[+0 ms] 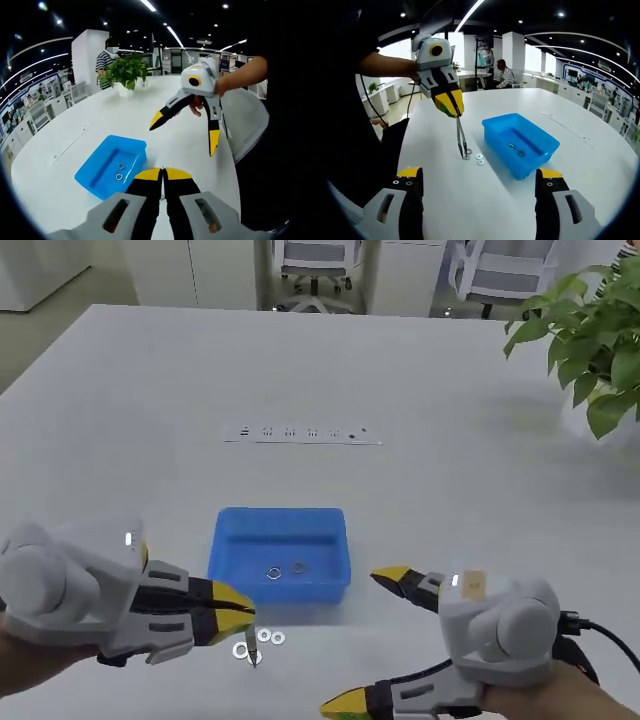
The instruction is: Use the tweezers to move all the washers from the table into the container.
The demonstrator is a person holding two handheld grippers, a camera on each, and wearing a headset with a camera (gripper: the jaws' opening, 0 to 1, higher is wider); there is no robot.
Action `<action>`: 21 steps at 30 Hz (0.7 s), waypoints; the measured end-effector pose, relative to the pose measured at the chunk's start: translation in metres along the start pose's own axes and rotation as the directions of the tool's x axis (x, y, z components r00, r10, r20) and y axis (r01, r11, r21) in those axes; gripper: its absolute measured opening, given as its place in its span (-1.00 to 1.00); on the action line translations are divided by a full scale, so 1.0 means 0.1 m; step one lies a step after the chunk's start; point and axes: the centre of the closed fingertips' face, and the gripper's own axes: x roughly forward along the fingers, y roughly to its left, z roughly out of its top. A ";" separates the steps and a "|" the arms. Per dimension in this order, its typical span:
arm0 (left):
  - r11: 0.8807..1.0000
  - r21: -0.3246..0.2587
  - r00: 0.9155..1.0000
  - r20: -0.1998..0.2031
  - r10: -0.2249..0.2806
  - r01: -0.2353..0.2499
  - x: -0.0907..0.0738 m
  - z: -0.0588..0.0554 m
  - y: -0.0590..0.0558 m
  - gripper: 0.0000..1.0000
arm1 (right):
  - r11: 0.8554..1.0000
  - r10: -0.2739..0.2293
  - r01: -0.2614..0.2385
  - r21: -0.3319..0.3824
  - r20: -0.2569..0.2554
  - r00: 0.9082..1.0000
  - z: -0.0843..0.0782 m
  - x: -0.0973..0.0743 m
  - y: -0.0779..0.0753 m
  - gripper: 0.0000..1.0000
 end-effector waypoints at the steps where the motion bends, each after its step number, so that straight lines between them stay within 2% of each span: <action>1: 1.000 0.001 1.000 -0.001 -0.008 0.008 0.00 0.00 -0.01 -0.90 | 1.000 0.006 -0.006 -0.006 0.001 1.000 0.00 0.01 0.01 0.84; 8: 0.999 0.007 0.999 -0.006 -0.033 0.033 -0.01 -0.02 -0.03 -0.90 | 0.995 0.067 -0.067 -0.070 0.000 0.998 0.07 0.16 0.09 0.62; 11: 0.999 0.020 0.999 -0.020 -0.038 0.038 -0.02 -0.04 -0.02 -0.90 | 0.991 0.095 -0.095 -0.096 -0.004 0.995 0.10 0.23 0.11 0.52; 16: 0.998 0.036 0.998 -0.040 -0.053 0.054 -0.03 -0.05 -0.02 -0.90 | 0.976 0.152 -0.155 -0.156 -0.028 0.988 0.12 0.34 0.18 0.28; 21: 0.997 0.037 0.997 -0.044 -0.060 0.061 -0.04 -0.04 -0.03 -0.90 | 0.965 0.188 -0.192 -0.179 -0.039 0.981 0.13 0.44 0.22 0.04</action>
